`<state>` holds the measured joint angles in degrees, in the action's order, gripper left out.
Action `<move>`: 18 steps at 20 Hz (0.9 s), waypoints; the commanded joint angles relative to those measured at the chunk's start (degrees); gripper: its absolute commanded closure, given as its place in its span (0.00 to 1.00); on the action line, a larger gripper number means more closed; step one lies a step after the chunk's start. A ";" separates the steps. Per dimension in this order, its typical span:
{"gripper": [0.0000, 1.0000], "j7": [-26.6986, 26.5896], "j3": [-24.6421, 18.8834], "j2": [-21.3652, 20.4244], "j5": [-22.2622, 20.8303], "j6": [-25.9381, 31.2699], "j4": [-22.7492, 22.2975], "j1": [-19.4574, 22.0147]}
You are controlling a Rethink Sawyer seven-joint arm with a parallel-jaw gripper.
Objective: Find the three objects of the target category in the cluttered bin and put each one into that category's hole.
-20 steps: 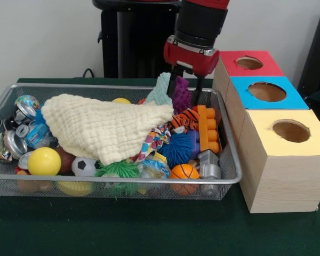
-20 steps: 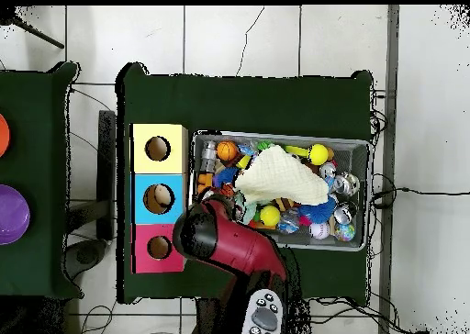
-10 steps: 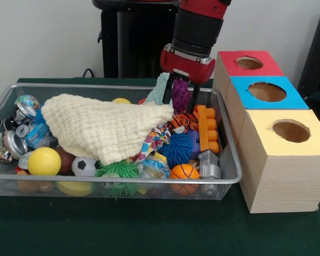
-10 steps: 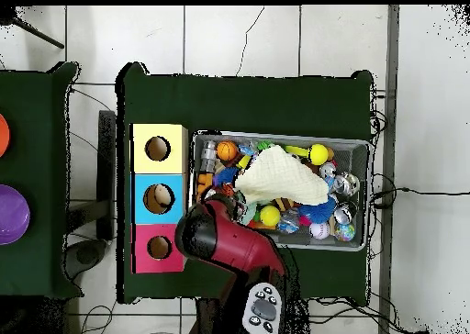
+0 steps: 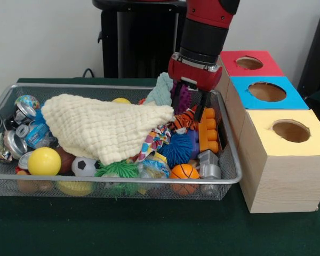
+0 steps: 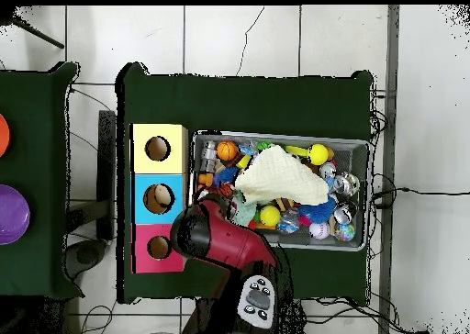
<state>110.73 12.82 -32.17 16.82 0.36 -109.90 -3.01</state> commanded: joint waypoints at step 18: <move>0.00 12.80 -9.21 7.84 0.16 -9.31 0.21 3.56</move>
<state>110.73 10.17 -27.80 16.85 -5.16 -109.89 -1.96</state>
